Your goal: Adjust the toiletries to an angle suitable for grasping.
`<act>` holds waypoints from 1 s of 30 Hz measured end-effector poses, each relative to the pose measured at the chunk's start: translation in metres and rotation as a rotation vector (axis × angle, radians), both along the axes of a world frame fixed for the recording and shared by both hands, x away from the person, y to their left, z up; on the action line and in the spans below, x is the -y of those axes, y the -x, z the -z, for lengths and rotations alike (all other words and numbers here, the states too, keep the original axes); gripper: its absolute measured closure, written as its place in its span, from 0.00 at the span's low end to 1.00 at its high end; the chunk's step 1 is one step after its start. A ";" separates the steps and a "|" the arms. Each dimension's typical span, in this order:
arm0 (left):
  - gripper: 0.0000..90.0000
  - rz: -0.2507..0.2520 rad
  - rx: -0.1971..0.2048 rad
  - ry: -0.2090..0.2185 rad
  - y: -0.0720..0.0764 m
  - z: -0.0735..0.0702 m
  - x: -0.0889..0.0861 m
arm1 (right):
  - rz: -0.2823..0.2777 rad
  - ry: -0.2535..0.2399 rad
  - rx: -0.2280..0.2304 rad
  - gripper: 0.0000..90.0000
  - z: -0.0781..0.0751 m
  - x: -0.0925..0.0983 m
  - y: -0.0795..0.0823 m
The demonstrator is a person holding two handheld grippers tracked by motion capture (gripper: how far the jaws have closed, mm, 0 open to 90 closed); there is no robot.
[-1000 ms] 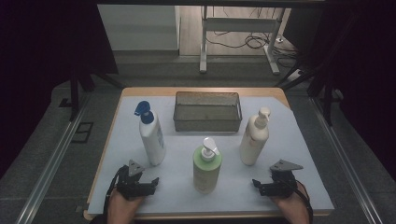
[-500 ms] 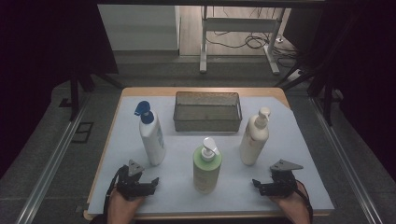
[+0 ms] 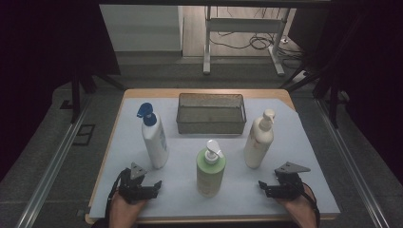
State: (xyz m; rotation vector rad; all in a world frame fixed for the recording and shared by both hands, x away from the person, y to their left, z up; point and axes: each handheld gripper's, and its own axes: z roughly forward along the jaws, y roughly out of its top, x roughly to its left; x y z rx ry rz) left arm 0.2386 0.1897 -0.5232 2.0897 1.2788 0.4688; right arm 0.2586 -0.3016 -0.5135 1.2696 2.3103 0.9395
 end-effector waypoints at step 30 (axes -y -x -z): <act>0.14 -0.001 0.004 0.001 0.000 0.000 0.000 | -0.055 -0.111 -0.009 0.83 -0.025 -0.011 0.001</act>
